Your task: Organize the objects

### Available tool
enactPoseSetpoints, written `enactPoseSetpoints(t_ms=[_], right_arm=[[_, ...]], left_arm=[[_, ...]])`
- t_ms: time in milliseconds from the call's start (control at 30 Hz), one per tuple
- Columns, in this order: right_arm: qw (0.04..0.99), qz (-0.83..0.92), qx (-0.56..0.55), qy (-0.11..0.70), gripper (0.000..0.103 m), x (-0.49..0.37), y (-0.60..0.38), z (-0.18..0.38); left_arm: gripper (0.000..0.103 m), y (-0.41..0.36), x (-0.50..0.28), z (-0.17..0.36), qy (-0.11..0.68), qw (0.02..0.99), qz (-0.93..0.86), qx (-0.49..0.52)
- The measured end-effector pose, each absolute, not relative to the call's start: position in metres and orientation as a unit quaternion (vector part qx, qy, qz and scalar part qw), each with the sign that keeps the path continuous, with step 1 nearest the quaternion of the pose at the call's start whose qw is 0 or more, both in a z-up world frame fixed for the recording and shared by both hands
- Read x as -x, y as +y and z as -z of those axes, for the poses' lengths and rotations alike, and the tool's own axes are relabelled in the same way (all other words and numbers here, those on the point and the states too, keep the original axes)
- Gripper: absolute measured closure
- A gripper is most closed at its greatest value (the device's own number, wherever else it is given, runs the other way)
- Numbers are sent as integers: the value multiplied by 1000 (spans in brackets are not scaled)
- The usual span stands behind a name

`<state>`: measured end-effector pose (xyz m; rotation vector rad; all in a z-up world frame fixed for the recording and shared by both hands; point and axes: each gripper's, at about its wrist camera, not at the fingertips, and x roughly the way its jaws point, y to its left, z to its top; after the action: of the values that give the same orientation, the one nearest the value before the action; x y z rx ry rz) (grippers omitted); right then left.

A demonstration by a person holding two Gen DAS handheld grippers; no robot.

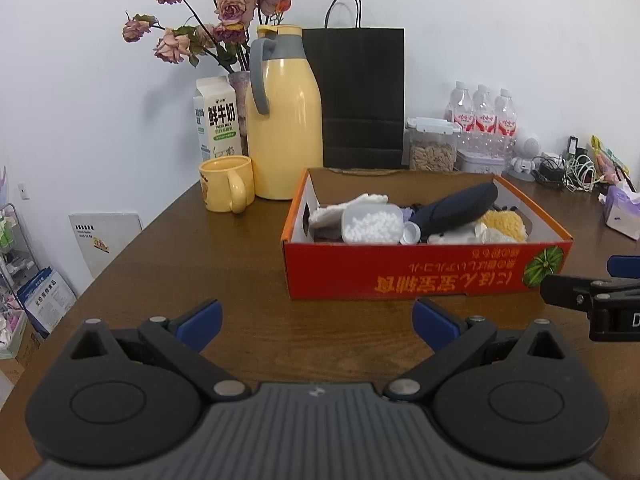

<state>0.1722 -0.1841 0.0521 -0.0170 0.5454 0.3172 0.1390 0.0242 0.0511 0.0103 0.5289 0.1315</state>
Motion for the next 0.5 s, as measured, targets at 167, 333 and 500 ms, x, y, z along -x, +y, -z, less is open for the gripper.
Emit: enactPoseSetpoints(t_ms=[167,333,500], right_arm=[[949,-153,9,274,0,-168,-186,-50],[949,-153,10,275,0,-165,-186,-50],[949,-153,10,275,0,-165,-186,-49]], left_arm=[[0,22,-135,-48,267,962,-63,-6],[0,20,-132,-48,269,961,-61,-6],[0,19,-131,-48,268,961,-62,-6]])
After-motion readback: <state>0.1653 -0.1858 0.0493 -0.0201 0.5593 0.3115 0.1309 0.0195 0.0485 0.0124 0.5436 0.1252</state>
